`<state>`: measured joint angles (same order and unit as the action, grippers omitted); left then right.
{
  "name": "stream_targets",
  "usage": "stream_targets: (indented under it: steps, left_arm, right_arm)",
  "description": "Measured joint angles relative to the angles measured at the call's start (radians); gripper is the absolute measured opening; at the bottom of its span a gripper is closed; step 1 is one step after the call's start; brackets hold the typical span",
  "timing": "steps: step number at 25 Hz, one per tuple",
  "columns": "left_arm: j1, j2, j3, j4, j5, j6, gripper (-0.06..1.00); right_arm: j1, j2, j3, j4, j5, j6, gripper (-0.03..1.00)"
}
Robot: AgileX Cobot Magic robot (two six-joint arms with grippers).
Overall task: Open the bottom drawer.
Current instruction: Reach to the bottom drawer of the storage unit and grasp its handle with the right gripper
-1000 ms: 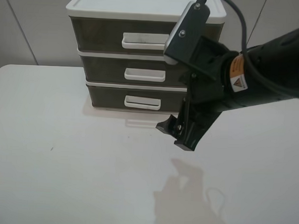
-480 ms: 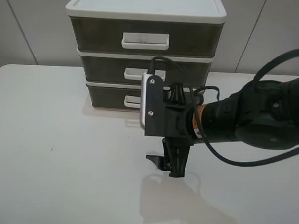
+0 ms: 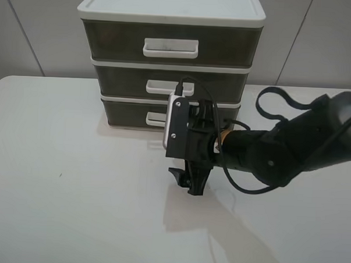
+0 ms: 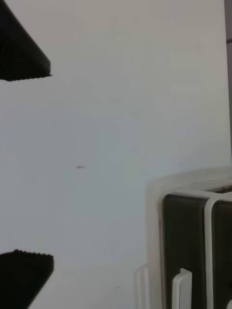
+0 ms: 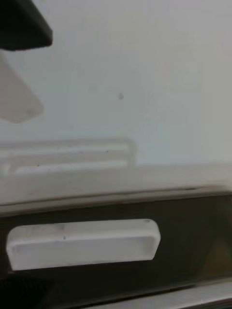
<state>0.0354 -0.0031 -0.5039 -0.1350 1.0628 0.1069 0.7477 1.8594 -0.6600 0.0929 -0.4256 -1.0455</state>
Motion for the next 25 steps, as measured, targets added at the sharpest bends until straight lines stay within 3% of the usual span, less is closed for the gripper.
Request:
stream_targets:
  steps: [5, 25]
  left_arm:
    - [0.0, 0.0, 0.0, 0.0, 0.0, 0.0, 0.72]
    - [0.0, 0.0, 0.0, 0.0, 0.0, 0.0, 0.72]
  right_arm:
    - [0.0, 0.087, -0.005, 0.111, -0.108, -0.052, 0.82]
    - [0.0, 0.188, -0.111, 0.094, -0.124, -0.057, 0.82]
